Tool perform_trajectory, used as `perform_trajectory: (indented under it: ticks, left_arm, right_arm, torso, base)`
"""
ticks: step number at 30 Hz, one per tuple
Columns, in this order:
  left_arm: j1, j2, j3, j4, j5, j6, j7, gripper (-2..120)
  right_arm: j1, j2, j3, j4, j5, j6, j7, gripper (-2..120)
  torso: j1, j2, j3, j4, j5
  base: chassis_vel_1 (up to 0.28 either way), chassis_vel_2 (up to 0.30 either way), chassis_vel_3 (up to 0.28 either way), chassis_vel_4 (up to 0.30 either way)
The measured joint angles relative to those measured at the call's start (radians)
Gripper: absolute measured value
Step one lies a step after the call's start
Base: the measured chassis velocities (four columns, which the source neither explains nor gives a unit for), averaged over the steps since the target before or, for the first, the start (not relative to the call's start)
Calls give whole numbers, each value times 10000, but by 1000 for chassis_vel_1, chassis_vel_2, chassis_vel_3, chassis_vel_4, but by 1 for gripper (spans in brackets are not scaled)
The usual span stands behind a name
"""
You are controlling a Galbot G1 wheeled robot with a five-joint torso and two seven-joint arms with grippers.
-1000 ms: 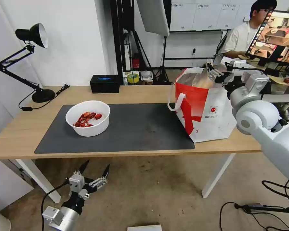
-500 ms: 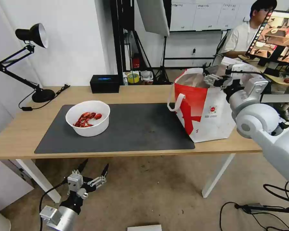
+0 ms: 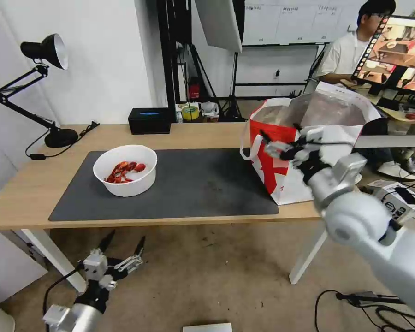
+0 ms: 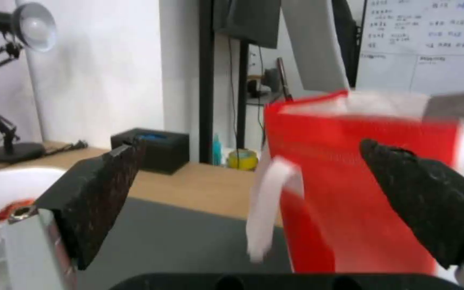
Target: Pick up the trash from the table and place it into the takeout bag.
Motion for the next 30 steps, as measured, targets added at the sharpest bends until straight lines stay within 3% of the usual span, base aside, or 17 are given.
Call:
perform_trajectory:
  ticks: [6, 16, 24, 30]
  left_arm:
    - [6, -39, -5, 100, 13, -19, 4, 100]
    - [-22, -60, -17, 246, 3, -108, 4, 100]
    - [-72, -12, -29, 380, -5, -150, 27, 100]
    - [-96, 10, 12, 461, -5, -168, 42, 100]
  right_arm:
    - [-2828, 670, 821, 375, -1572, 477, -194, 100]
    - [-5923, 1972, 1271, 418, -3439, 1548, -675, 100]
    - [-6973, 2831, 1231, -182, -4556, 2331, -760, 100]
    - [-7087, 3014, 1117, -599, -5108, 2361, -759, 100]
  torso:
    - [-1, 0, 0, 0, 4]
    - [-2, 0, -1, -2, 4]
    - [-2, 0, -1, -1, 4]
    - [-1, 0, 0, 0, 5]
  base:
    - [0, 0, 0, 0]
    - [0, 0, 0, 0]
    - [0, 0, 0, 0]
    - [0, 0, 0, 0]
